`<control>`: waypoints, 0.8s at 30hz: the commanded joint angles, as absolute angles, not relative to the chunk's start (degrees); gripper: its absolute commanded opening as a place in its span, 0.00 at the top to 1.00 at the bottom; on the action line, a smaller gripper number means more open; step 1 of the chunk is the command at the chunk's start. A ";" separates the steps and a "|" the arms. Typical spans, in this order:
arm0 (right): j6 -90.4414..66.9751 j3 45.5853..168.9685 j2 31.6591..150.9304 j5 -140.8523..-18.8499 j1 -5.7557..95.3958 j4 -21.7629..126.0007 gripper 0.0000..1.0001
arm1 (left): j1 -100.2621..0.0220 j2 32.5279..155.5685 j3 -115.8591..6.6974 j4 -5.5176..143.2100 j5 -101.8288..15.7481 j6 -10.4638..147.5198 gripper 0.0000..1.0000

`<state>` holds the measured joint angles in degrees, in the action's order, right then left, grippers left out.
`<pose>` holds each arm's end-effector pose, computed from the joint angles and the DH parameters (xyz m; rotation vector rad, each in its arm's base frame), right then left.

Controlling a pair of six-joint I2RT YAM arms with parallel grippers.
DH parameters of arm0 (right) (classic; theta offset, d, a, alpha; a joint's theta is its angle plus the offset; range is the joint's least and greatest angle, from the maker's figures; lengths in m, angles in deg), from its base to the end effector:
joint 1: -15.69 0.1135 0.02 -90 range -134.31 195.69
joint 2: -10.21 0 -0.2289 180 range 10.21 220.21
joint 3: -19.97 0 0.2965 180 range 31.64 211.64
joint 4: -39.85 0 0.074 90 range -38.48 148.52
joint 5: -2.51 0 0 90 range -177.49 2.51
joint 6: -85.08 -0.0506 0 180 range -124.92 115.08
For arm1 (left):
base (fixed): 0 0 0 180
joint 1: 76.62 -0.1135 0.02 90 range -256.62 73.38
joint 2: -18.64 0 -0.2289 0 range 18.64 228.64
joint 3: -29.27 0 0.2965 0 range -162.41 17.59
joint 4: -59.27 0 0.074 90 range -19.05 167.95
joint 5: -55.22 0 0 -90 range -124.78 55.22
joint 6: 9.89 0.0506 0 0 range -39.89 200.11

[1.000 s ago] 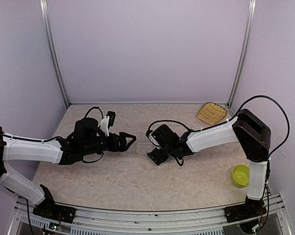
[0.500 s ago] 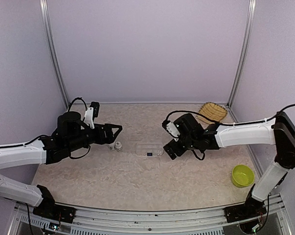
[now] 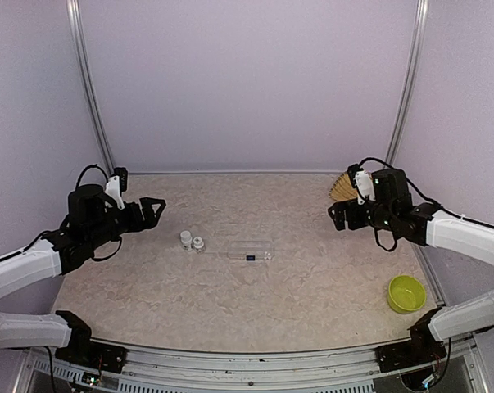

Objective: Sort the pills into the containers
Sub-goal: Reset both arms

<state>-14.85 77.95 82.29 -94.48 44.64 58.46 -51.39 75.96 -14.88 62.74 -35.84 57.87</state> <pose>0.3019 0.1600 0.1919 -0.2842 2.1299 0.2667 0.2750 -0.1306 0.2029 0.0628 1.9022 -0.5867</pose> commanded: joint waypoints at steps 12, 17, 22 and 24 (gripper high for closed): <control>-18.20 72.89 65.03 -105.73 39.47 57.12 0.00 | -54.73 70.19 -14.26 65.51 -33.59 58.13 0.01; -17.71 71.73 63.97 -103.93 39.42 55.12 0.00 | -55.08 69.53 -14.40 66.10 -33.08 58.22 0.01; -17.84 72.07 64.75 -103.45 39.42 55.25 0.00 | -55.26 69.53 -14.40 66.20 -33.05 58.10 0.01; -17.92 72.27 64.81 -103.79 39.42 55.51 0.00 | -55.27 69.61 -14.32 66.08 -33.12 57.93 0.01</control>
<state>-17.30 72.18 64.85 -103.61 39.72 57.02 -54.80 70.13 -14.14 65.98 -33.81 57.85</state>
